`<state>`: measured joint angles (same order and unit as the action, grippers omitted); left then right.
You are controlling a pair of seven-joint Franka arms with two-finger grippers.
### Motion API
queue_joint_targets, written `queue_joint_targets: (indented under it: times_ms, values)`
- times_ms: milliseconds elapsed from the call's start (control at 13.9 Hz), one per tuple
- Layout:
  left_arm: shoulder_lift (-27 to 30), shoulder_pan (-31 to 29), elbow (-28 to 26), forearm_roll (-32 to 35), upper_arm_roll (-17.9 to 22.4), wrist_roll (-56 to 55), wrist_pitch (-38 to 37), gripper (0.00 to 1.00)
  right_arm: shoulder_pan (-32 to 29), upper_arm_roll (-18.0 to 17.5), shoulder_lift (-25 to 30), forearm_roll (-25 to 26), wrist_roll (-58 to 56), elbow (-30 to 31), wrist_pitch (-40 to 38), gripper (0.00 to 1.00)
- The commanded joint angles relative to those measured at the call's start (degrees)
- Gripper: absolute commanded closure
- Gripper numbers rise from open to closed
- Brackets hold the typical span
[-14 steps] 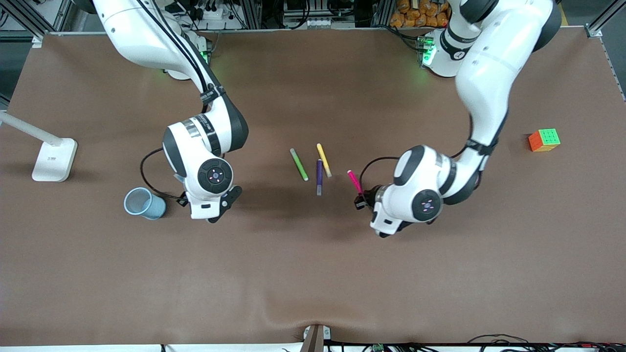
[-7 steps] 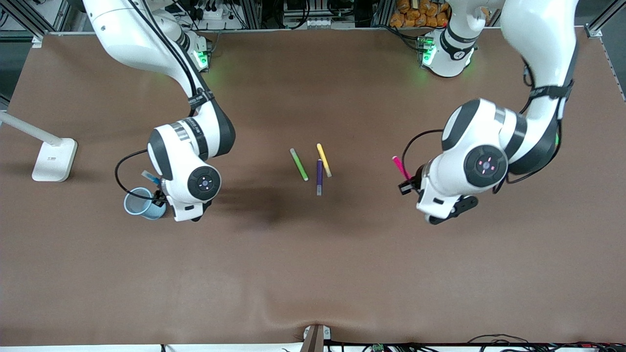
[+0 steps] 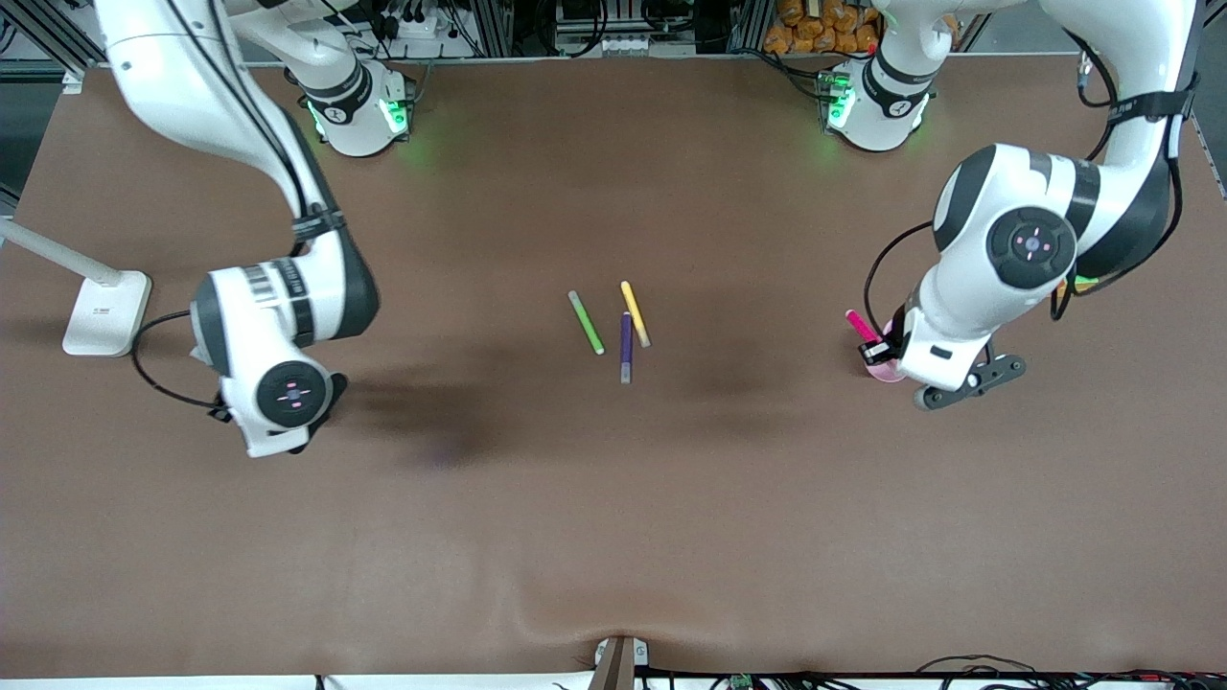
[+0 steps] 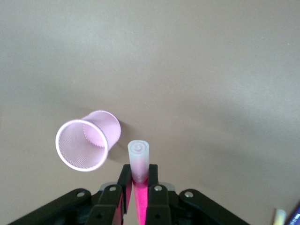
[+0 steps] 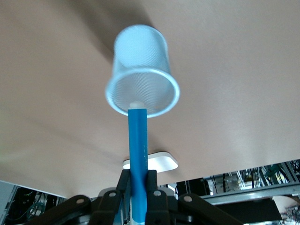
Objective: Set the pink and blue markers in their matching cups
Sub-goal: 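Carry the pink marker over the pink cup while the right gripper carries blue, then lower the pink marker into the pink cup while the right gripper lowers blue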
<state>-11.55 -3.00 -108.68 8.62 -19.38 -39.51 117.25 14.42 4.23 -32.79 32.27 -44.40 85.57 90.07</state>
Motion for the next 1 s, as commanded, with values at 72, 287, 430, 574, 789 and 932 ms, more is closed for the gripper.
queue_joint_targets:
  times_ms: [72, 287, 430, 574, 789, 932]
  values:
    - [10.57, -3.42, -13.64, 0.87, -0.30, 6.09, 7.72, 1.00, -4.13, -1.42, 2.03, 1.39, -2.09, 5.20, 5.80, 1.00]
    - [15.06, -6.05, -19.61, 0.96, -0.31, 11.55, 12.63, 1.00, -5.28, -1.51, 2.03, 1.30, -2.00, 8.11, 10.12, 1.00]
    - [15.95, -7.71, -22.88, 0.87, -0.30, 13.92, 17.47, 1.00, -5.28, -1.51, 1.94, 1.22, -2.00, 8.82, 11.00, 1.00]
    - [15.95, -9.22, -24.81, 0.96, -0.22, 17.25, 20.90, 1.00, -5.20, -1.51, 1.85, 1.13, -1.57, 9.78, 12.14, 1.00]
    - [15.77, -10.19, -26.49, 0.96, -0.22, 19.20, 24.08, 1.00, -5.11, -1.51, 1.50, 0.86, 0.10, 11.98, 16.44, 1.00]
    - [15.69, -10.19, -26.58, 0.96, -0.13, 19.38, 24.25, 1.00, -4.76, -1.51, 1.41, 0.86, 1.77, 12.86, 17.25, 1.00]
